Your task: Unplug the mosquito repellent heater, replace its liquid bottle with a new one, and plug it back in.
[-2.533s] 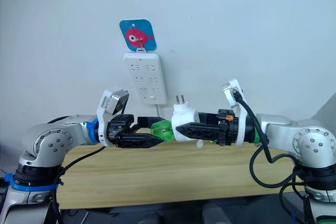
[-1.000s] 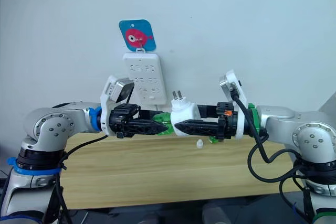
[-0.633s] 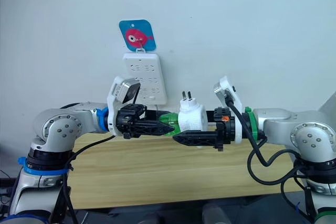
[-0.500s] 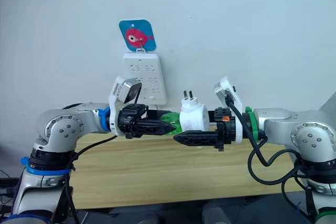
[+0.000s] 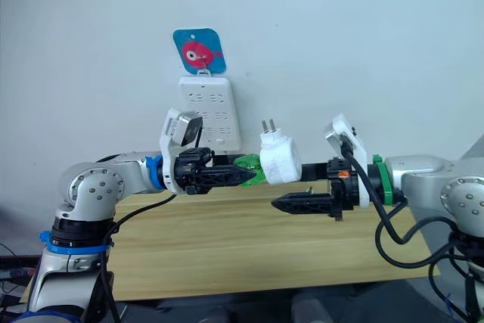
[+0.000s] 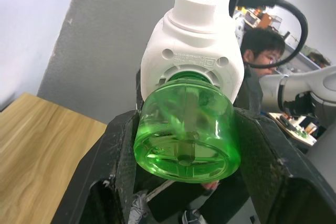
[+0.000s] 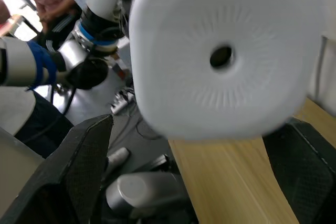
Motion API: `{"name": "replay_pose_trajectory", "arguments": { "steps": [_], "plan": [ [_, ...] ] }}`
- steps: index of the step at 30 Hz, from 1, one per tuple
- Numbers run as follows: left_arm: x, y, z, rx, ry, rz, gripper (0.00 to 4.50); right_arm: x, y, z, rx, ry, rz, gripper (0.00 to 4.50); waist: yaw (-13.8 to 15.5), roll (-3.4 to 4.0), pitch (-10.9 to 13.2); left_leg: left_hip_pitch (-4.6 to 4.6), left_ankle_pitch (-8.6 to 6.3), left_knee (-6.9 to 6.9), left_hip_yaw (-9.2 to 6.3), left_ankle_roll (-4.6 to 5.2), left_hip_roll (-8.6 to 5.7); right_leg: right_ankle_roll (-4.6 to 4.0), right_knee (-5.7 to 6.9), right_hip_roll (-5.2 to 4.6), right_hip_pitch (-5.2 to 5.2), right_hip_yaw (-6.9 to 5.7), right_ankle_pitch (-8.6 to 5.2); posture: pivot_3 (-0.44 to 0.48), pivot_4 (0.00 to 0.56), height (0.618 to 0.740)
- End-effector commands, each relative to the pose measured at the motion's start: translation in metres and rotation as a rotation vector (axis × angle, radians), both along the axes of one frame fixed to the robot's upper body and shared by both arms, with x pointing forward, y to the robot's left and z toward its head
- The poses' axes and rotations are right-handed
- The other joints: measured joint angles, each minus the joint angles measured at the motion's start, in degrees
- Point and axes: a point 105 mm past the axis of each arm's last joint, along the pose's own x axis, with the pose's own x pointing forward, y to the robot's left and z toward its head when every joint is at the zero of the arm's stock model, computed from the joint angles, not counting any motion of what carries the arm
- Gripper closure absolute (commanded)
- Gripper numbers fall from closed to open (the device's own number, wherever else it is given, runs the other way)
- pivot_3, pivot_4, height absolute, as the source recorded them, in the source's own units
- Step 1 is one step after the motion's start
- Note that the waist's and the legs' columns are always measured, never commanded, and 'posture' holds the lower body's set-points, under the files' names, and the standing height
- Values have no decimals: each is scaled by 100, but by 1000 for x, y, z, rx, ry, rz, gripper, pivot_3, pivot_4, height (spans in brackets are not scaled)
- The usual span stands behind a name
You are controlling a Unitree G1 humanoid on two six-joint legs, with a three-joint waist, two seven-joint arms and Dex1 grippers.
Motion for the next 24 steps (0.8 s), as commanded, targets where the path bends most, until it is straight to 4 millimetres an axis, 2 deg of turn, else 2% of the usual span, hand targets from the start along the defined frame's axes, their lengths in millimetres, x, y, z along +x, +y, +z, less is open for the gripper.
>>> {"name": "replay_pose_trajectory", "arguments": {
  "steps": [1, 3, 5, 8, 13, 19, 24],
  "plan": [
    [1, 6, 9, -44, -11, 9, 2129, -3, -15, 8, -16, -87, -29, 355, 2, 0, 0, 0, 0, 0, 0, 0, 0, 0, 0, 0, 0, 0, 0, -160, 17, 740],
    [1, 8, 6, -37, 3, 4, 2129, -2, -26, 9, -38, -114, -62, 871, 1, 0, 0, 0, 0, 0, 1, 0, -1, 0, 0, 0, 0, 1, 0, -167, 17, 740],
    [1, 10, 5, -32, 14, -4, 2129, -1, -34, 13, -43, -137, -83, 1602, -11, 0, 0, 1, 0, 0, 3, 0, -1, 1, 0, 0, 0, 2, 0, -179, 18, 740],
    [0, 11, 1, -6, 24, -28, 2129, -1, -41, 40, 11, -170, -83, 2781, -73, 1, 0, 4, 0, 3, 8, 0, -1, 1, 1, 0, 2, 6, 0, -193, 16, 740],
    [0, 9, 0, 15, 8, -60, 2129, -7, -24, 67, 61, -191, 25, 4470, -178, 3, -2, 13, 1, 5, 9, 1, 0, 1, 3, 1, 11, 6, 0, -202, 11, 740],
    [-3, 5, 1, 26, -15, -99, 2129, 1, 4, 72, 71, -192, 99, 4500, -315, 3, -5, 10, 1, 4, 9, 1, 1, 1, 1, 0, 9, 8, 0, -197, 8, 740],
    [-7, 4, -2, 44, -32, -118, 2129, 13, 14, 70, 40, -201, 118, 4500, -310, 6, -7, 6, 1, 4, 1, 0, 2, 0, 2, 0, 4, 4, 0, -184, 3, 740]
  ]
}}
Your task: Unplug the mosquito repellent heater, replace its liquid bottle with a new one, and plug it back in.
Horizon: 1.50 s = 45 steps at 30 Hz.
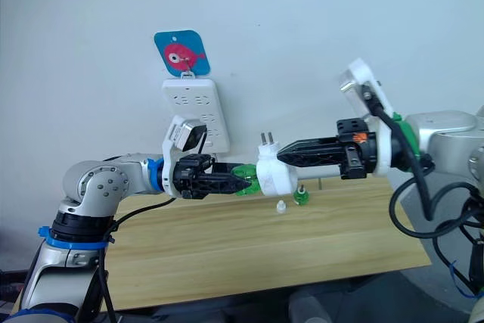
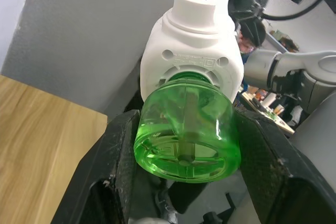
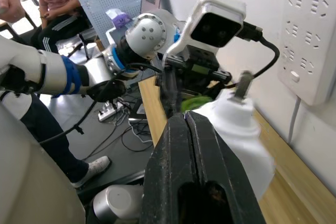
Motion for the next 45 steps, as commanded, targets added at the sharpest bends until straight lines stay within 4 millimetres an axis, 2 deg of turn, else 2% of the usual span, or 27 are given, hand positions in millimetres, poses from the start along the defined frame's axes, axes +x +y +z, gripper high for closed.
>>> {"name": "replay_pose_trajectory", "arguments": {
  "steps": [1, 14, 23, 31, 36, 39, 45],
  "plan": [
    [-6, -1, 10, -5, -76, -31, 2129, 6, 3, 6, -18, -40, 7, 4500, 3, 1, 0, -1, 0, 0, -2, 0, 0, 0, 0, -1, 0, -1, 0, -184, 3, 740],
    [-11, -5, 6, 14, -121, -55, 2129, 17, 14, -3, -58, -48, 27, 4500, 10, 2, -3, -2, 1, 1, -8, -1, -2, -1, 2, -3, 0, -6, 0, -169, 0, 740],
    [-16, -6, 3, 19, -147, -79, 2129, 28, 14, -7, -63, -20, -2, 4500, 12, 3, -4, -2, 1, 1, -9, -2, -2, -1, 2, -4, 0, -7, 1, -156, 0, 740],
    [-15, -9, 9, -12, -145, -66, 2129, 38, 11, -10, -49, 9, -49, 4500, 14, 4, -4, -2, 1, 2, -11, -2, -2, -1, 4, -4, 1, -8, 1, -152, 0, 740],
    [-15, -8, 15, -43, -128, -55, 2129, 50, -3, -32, -83, 36, -146, 4500, 16, 2, -7, -3, 1, 2, -14, -2, -2, -1, 4, -5, 2, -10, 1, -152, 0, 740],
    [-13, -5, 18, -56, -111, -38, 2129, 43, -6, -44, -103, 62, -141, 4500, 18, 2, -8, -3, 1, 2, -14, -2, -3, -1, 4, -6, 2, -10, 1, -152, 0, 740],
    [-10, -4, 20, -62, -100, -21, 2129, 18, 2, -50, -99, 105, -43, 4500, 5, 6, -14, -2, 1, 3, -14, -2, -2, -1, 6, -4, 3, -10, 1, -159, 1, 740]
  ]
}}
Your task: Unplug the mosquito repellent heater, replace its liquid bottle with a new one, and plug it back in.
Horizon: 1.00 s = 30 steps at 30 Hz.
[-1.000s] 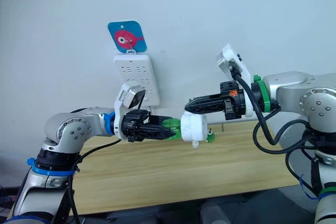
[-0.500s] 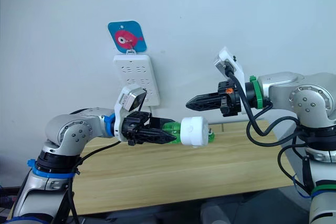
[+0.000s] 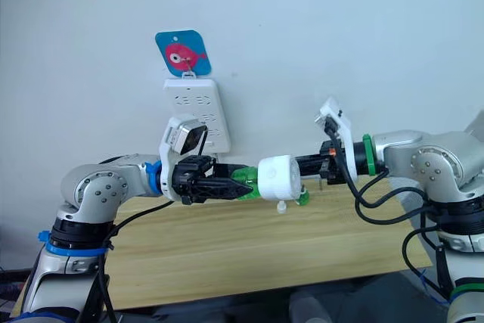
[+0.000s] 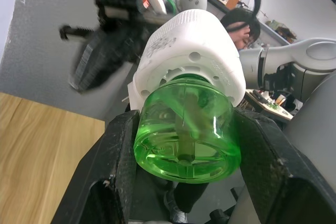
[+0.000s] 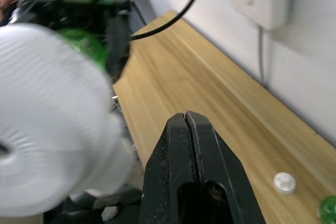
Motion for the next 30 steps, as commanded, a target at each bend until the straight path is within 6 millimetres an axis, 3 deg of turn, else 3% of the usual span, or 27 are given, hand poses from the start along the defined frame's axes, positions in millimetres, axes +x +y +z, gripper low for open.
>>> {"name": "replay_pose_trajectory", "arguments": {
  "steps": [1, 6, 15, 22, 30],
  "plan": [
    [1, 1, 12, -27, -39, 4, 2129, -15, 3, 10, 26, -19, 62, 4500, 6, 0, -3, 0, 0, 1, -1, 0, 0, 0, 0, 0, 1, -1, 0, -159, 1, 740],
    [10, 2, 14, -40, -38, 53, 2129, -32, 5, 10, 32, 7, 118, 4500, 13, 1, -4, -2, 0, 10, -1, 0, -2, 0, 1, 0, 3, -1, 0, -165, 2, 740],
    [21, 1, 9, -15, -81, 115, 2129, -43, 11, 14, 60, 8, 141, 4500, 7, 1, -4, -1, 0, 17, 1, 0, -2, 3, 3, 2, 5, 0, 1, -170, 4, 740],
    [24, 0, 1, 28, -130, 131, 2129, -35, 16, 29, 119, -41, 108, 4500, 5, 1, -4, -2, 0, 18, 3, 0, -2, 3, 3, 2, 5, 2, 2, -171, 4, 740],
    [15, 1, -9, 93, -170, 74, 2129, -17, 20, 41, 151, -92, 29, 4500, 4, 1, -5, -2, 0, 17, 3, 0, -2, 3, 4, 2, 4, 2, 2, -168, 3, 740]
  ]
}}
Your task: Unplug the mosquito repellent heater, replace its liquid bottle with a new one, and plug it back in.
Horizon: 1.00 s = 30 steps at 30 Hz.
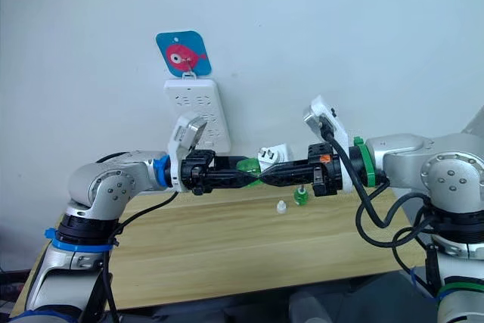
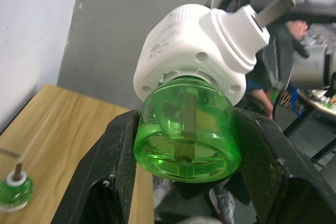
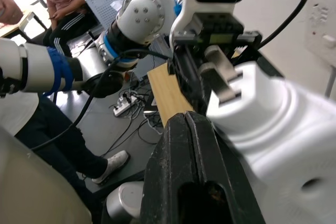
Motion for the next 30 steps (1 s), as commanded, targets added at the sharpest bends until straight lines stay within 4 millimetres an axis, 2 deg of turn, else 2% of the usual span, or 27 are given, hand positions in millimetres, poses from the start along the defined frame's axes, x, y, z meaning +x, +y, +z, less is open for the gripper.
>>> {"name": "replay_pose_trajectory", "arguments": {
  "steps": [1, 19, 30],
  "plan": [
    [-11, -4, 9, -7, -72, -72, 2129, 9, -1, 14, 26, -62, -47, 4500, 2, 0, 0, 0, 0, 0, -1, 0, 0, 0, 0, 0, 0, 0, 0, -168, 2, 740],
    [-26, -1, 7, 20, -101, -162, 2129, 29, -5, 2, -46, -40, -108, 4500, 3, 1, -1, -1, 0, 0, 0, 1, 1, 0, 1, 0, -2, 0, 0, -161, 0, 740],
    [-26, 4, 11, -31, -54, -160, 2129, 27, -13, -19, -94, 12, -110, 4500, 6, 1, -1, -1, 0, 0, -1, 1, 1, 0, 1, 0, -2, -1, 0, -162, 0, 740]
  ]
}}
